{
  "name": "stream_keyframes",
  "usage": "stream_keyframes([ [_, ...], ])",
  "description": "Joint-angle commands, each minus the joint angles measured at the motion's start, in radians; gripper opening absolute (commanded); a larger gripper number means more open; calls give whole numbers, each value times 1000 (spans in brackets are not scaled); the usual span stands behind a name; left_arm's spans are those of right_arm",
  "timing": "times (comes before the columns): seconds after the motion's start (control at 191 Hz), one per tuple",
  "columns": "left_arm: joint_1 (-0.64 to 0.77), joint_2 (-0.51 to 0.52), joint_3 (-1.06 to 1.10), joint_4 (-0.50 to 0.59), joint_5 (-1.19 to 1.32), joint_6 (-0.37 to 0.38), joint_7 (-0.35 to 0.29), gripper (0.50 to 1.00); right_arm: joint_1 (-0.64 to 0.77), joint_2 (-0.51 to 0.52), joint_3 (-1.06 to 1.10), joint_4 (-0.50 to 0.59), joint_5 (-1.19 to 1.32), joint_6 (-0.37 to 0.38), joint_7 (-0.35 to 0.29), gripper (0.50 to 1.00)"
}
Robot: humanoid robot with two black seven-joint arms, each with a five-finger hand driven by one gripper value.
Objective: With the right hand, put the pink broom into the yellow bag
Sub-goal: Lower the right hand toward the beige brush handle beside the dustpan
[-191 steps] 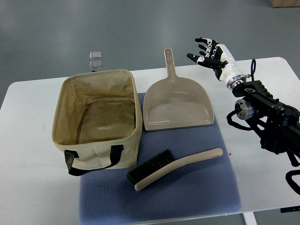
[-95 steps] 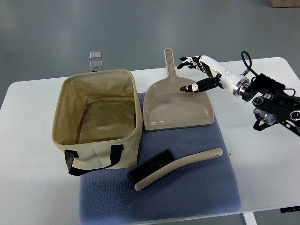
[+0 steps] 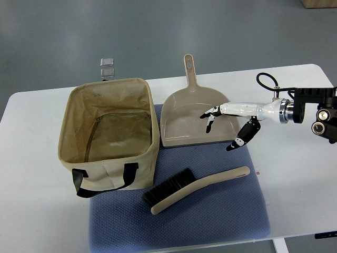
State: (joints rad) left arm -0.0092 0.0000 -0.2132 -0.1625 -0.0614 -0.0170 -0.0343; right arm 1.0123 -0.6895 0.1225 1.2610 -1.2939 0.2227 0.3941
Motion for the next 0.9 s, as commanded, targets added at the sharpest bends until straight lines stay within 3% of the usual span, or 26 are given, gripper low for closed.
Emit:
stream_keyframes([
  [0.0, 0, 0, 0, 0, 0, 0, -1, 1000, 15, -4, -12, 29, -35, 20, 0, 930],
  [0.33, 0, 0, -2, 0, 0, 0, 1, 1000, -1, 2, -103, 95, -65, 6, 0, 930],
  [0.566, 0, 0, 0, 0, 0, 0, 1, 1000, -46, 21, -103, 86, -157, -100, -23, 928],
  [0.897, 0, 0, 0, 0, 0, 0, -1, 1000, -72, 30, -103, 87, -185, -102, -23, 928],
])
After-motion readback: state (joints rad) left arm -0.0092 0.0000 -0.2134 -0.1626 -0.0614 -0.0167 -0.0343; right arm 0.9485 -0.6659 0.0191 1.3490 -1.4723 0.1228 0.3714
